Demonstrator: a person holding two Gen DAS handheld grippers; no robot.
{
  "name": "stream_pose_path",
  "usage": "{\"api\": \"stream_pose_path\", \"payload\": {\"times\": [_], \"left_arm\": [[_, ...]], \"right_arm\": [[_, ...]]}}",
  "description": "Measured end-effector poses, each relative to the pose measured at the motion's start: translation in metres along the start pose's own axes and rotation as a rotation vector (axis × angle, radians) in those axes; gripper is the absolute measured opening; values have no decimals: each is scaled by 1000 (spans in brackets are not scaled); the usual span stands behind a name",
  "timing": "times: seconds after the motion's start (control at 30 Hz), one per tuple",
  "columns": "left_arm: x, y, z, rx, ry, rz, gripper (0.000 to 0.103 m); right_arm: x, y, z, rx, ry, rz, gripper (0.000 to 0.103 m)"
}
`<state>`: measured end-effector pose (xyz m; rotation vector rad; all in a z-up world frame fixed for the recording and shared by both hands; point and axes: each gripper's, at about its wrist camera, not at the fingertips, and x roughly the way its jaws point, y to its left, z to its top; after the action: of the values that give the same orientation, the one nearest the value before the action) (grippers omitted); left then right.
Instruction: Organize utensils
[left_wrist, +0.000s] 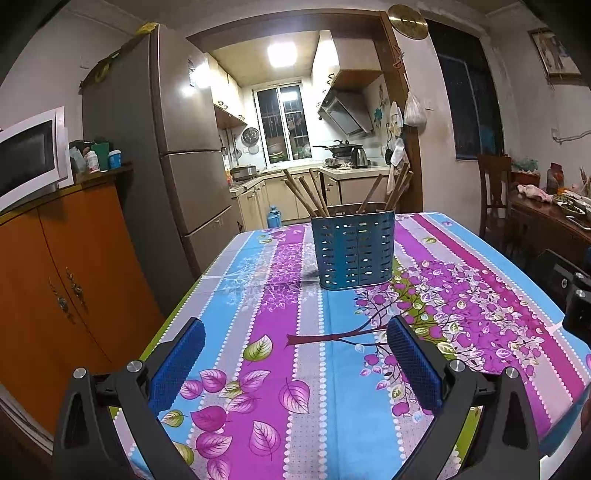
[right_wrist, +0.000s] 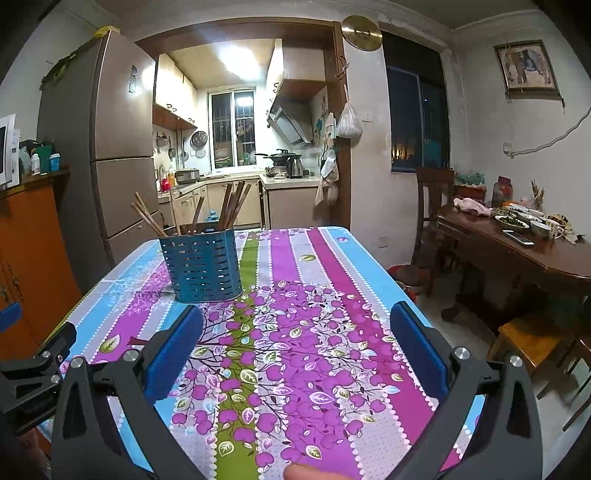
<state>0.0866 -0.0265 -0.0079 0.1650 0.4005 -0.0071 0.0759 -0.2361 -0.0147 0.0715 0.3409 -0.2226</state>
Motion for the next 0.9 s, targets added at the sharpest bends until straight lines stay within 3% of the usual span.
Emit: {"api": "stream_pose_path", "payload": {"times": [0.9], "left_arm": [[-2,-7,-2,40,-17,64,98]], "right_arm": [[0,3,-1,-29,11,12,98]]}}
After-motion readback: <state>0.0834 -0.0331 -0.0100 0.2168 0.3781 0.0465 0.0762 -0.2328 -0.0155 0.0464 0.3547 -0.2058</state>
